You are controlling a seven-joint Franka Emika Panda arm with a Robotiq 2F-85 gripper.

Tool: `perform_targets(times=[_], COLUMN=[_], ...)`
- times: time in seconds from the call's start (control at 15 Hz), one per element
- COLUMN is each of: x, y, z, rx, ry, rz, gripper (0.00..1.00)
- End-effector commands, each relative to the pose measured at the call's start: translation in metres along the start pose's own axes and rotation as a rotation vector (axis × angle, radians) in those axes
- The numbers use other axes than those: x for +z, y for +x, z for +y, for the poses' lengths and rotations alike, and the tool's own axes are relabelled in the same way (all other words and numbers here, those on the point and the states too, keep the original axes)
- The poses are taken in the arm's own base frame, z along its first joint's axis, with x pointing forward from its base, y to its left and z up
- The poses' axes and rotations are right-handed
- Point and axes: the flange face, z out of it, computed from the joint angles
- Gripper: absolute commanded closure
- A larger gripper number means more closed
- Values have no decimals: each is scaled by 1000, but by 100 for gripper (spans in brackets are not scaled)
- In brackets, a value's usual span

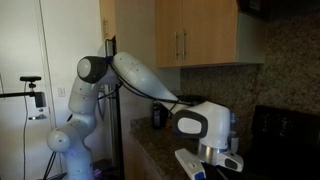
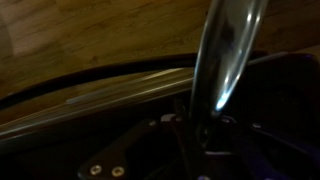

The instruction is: Move the frying pan forward.

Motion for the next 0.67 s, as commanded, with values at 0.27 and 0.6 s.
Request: perform_targets(times=[0.27, 0.6], x=[16, 29], y=[-14, -24], z=[-51, -57], rx=[-99, -52], ry=[-82, -243], rz=[-129, -318], gripper=[98, 99])
